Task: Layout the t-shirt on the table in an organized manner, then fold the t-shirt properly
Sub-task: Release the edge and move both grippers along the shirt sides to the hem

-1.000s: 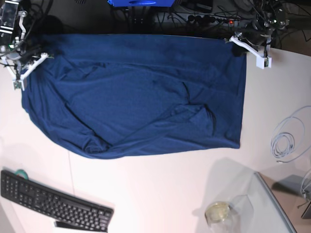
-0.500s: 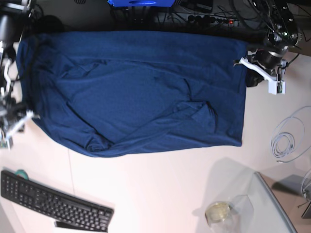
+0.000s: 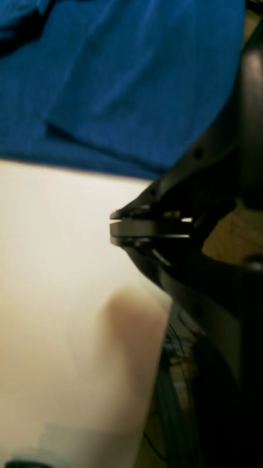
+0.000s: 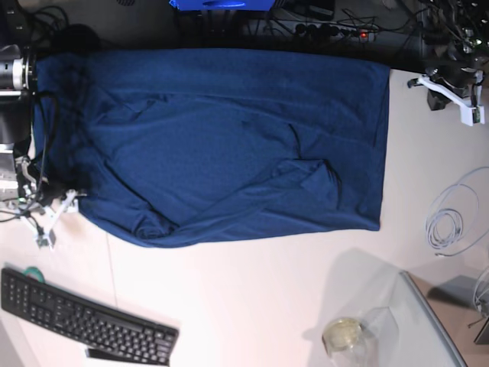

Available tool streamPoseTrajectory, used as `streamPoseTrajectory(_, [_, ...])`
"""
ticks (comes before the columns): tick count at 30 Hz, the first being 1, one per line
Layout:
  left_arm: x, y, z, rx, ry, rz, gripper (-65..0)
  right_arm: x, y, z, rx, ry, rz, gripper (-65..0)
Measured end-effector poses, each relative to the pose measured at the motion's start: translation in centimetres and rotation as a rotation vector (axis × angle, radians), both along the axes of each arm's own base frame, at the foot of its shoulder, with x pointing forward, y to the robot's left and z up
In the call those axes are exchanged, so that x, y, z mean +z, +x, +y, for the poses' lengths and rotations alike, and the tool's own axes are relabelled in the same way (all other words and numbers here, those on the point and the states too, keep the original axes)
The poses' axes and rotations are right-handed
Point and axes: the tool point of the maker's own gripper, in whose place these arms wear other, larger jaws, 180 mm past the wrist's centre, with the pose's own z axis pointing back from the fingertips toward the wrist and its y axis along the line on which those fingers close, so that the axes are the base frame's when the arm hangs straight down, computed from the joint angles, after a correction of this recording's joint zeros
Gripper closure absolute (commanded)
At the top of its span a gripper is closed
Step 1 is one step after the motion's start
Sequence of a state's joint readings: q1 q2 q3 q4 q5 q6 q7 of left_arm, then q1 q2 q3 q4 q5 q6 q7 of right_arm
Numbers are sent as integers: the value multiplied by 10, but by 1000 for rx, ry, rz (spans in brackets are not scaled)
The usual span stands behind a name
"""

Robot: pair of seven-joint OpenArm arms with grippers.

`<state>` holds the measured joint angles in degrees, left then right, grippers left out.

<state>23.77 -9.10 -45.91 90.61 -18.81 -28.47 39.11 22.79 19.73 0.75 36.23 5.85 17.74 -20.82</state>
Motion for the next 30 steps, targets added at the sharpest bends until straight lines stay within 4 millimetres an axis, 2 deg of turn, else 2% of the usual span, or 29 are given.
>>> streamPoseTrajectory(4, [-8, -14, 13, 42, -4, 33, 0, -2, 0, -1, -5, 2, 6, -285])
streamPoseTrajectory(8, [-7, -7, 16, 44, -7, 20, 0, -4, 0, 10, 0, 21, 5, -18])
streamPoseTrajectory(9, [-6, -3, 16, 43, -4, 16, 0, -4, 1, 10, 0, 23, 5, 0])
streamPoseTrajectory(17, [1, 23, 14, 37, -10, -40, 0, 11, 3, 12, 38, -11, -31, 0])
streamPoseTrajectory(20, [12, 46, 16, 20, -3, -82, 0, 21, 0, 18, 70, -34, -44, 0])
streamPoseTrajectory(25, [7, 91, 0, -90, -21, -80, 0, 34, -3, 26, 98, -51, -54, 0])
streamPoseTrajectory(28, [3, 113, -2, -76, -68, -102, -219, 43, -7, 33, 127, -64, -83, 0])
streamPoseTrajectory(30, [0, 125, 4, -53, -87, -106, -341, 48, -12, 37, 142, -72, -98, 0])
